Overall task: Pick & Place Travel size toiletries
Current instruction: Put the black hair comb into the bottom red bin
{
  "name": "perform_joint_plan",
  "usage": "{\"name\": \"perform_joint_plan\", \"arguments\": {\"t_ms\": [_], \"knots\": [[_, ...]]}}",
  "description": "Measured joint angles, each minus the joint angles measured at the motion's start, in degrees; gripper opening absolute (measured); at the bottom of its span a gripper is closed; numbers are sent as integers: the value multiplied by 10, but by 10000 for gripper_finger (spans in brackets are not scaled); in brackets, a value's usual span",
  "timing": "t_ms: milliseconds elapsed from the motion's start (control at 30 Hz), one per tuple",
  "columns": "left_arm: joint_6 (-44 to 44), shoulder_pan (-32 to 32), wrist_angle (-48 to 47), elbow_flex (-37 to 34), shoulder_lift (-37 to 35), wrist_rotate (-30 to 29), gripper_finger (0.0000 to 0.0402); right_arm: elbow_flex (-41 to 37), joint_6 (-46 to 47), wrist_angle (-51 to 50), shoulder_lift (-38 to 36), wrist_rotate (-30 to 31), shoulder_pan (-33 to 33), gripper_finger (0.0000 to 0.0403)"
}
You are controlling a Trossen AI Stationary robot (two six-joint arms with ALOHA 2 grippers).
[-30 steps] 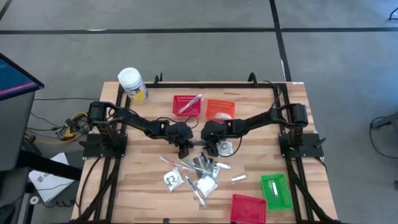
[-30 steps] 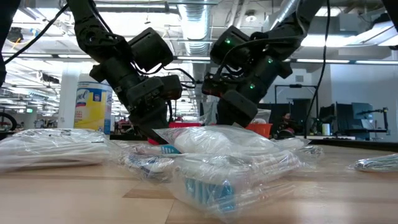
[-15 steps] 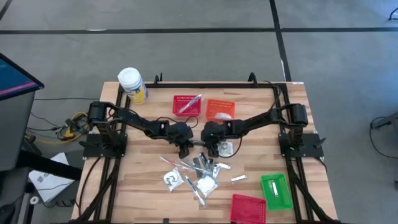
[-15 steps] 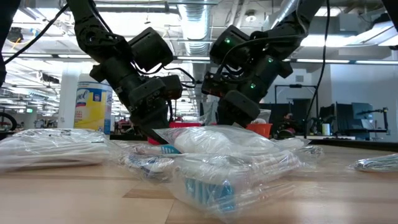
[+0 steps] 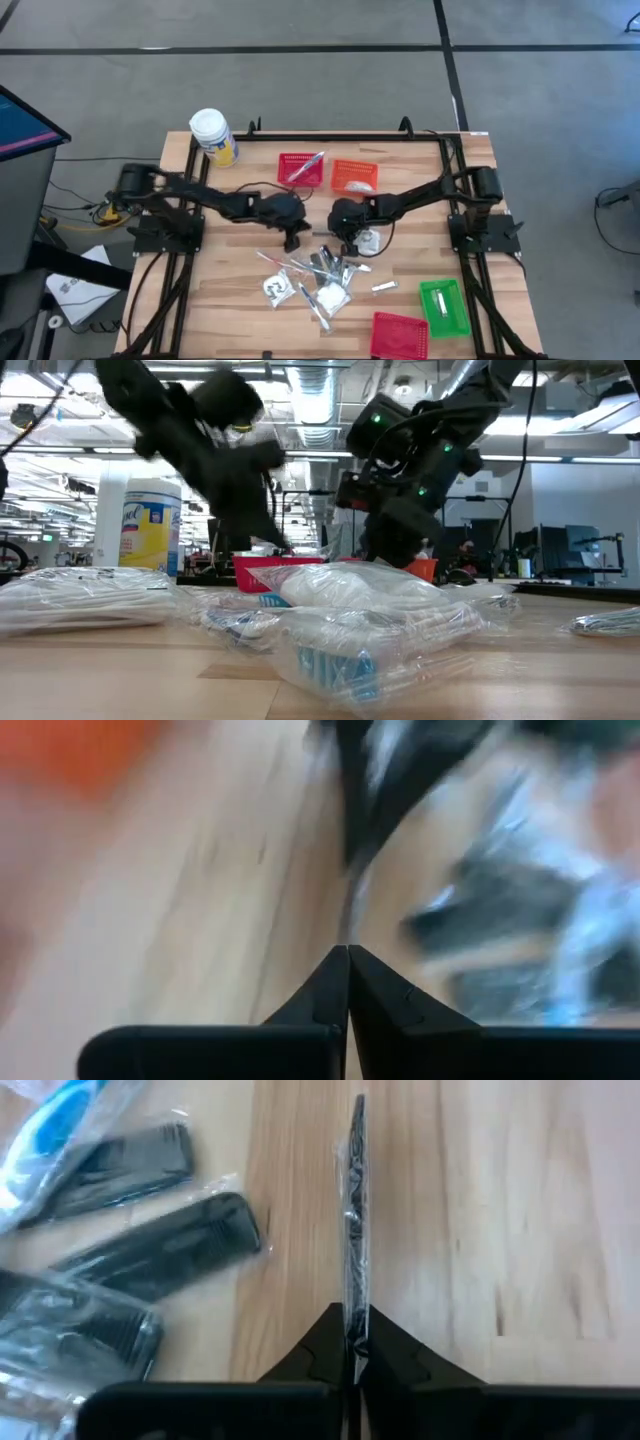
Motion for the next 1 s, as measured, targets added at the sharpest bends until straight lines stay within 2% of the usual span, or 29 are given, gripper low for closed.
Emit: {"name": "perform_joint_plan", "arguments": {"t_ms": [133,300,500,667,1000], "knots": [[28,-41,-1,-19,-95,-43,1,-7,6,0,-52,36,16,10],[81,-92,53,-57,-208,-117,1,-10,21,-48,-114,89,61,6],[120,-111,105,-99,-298,-134,1,-9,51,-81,-183,134,143,9],[144,-102,135,-112,-317,-134,1,-8,93,-117,-212,145,206,4],[195,-59,210,-111,-296,-133,1,-8,273,-207,-216,201,325,5]]}}
